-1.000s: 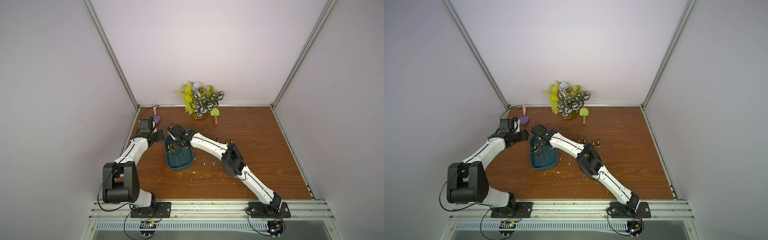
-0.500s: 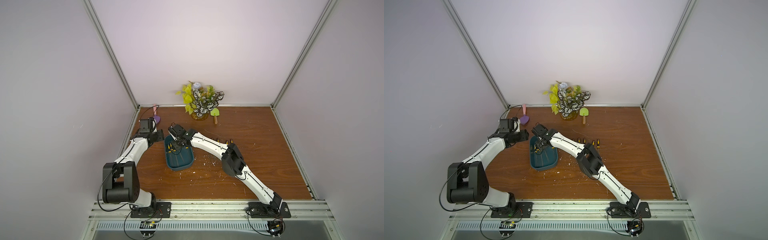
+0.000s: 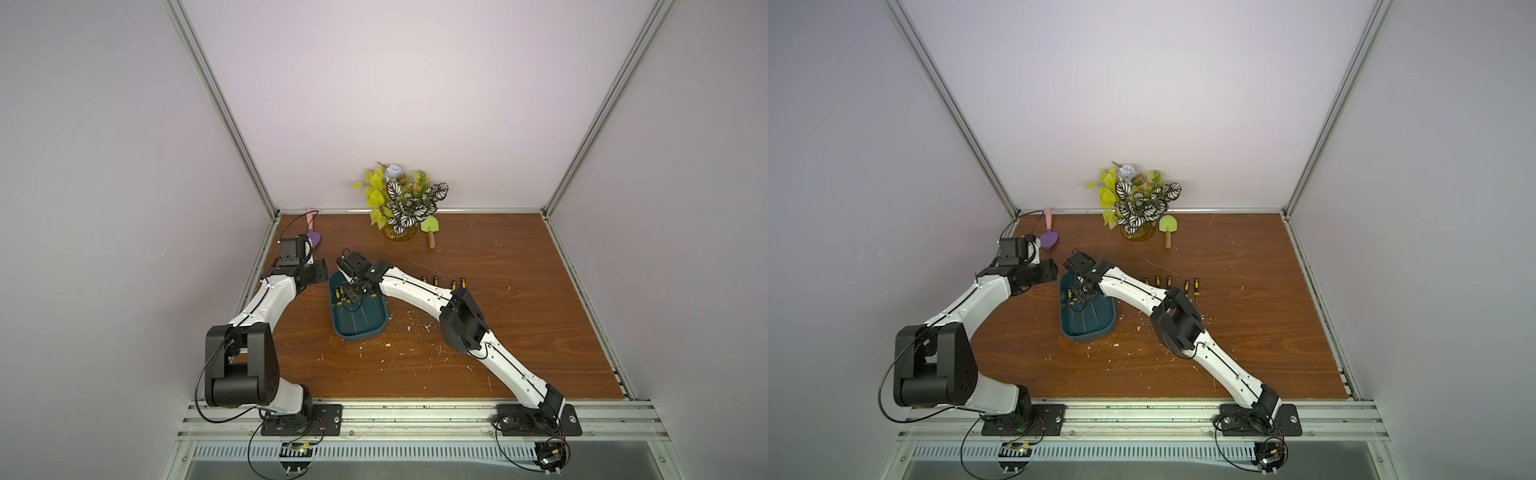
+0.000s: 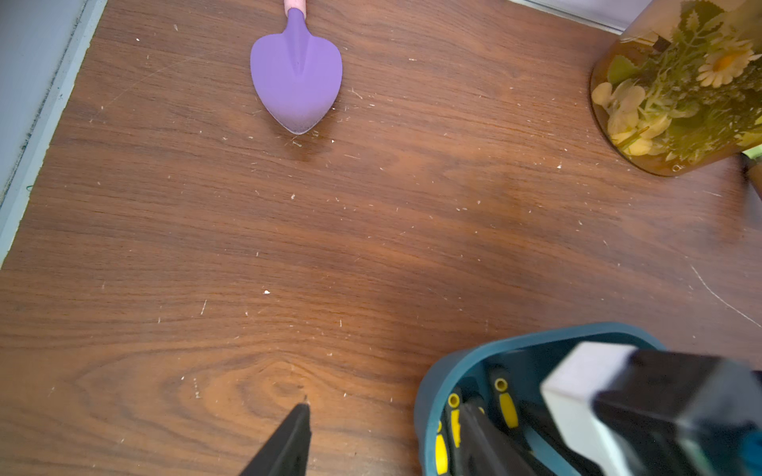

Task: Take the file tool out of the storage box
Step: Pick up the file tool from the storage box, then place the file tool at the center of the board.

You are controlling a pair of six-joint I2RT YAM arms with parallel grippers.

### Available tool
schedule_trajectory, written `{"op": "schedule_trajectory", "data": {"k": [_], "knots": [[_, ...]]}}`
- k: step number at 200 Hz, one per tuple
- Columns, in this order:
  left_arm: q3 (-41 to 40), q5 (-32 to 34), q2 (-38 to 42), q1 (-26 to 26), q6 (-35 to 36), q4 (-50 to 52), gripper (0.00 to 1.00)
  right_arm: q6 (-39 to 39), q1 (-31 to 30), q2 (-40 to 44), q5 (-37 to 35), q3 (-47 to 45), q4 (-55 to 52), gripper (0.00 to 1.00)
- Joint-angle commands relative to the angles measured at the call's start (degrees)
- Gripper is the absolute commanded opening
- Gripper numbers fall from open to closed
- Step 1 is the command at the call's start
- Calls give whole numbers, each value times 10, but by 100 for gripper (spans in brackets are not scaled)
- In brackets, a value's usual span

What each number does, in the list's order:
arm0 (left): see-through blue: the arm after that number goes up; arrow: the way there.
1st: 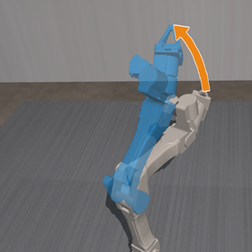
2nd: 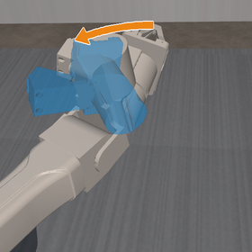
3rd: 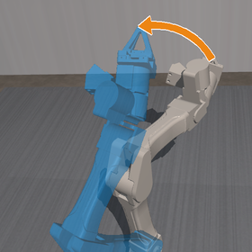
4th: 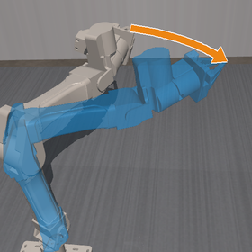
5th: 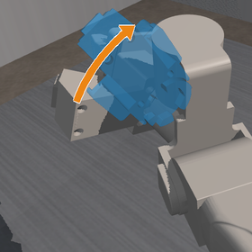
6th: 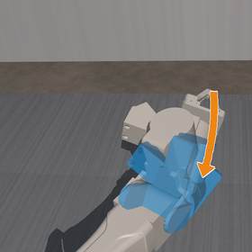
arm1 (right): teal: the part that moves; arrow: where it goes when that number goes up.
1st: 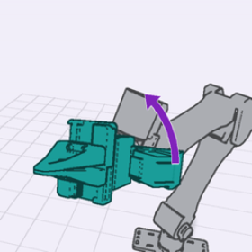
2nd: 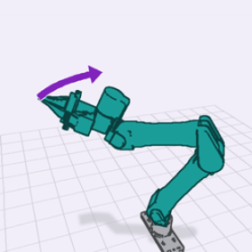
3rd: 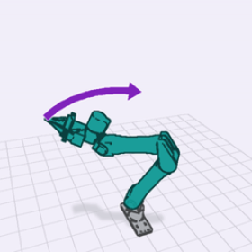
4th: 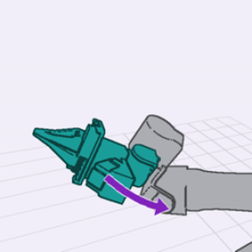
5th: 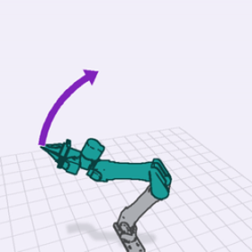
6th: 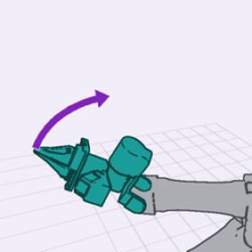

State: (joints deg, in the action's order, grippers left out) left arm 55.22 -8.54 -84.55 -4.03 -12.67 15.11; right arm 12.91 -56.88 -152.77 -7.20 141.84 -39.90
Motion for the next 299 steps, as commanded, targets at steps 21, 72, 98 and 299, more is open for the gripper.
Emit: {"op": "schedule_trajectory", "data": {"k": [21, 72, 98, 299], "knots": [[2, 1, 6, -8, 0, 3, 60, 1, 0, -10, 7, 18, -28, 31], [2, 1, 6, -9, 0, 2, 60, 20, 3, 18, 12, 27, -5, 0], [2, 1, 4, -9, 1, 1, 60, 31, 7, 58, 38, 42, 44, 0], [3, -38, -18, -9, 4, -11, 60, 89, 449, 717, 347, -922, 366, 0]]}}
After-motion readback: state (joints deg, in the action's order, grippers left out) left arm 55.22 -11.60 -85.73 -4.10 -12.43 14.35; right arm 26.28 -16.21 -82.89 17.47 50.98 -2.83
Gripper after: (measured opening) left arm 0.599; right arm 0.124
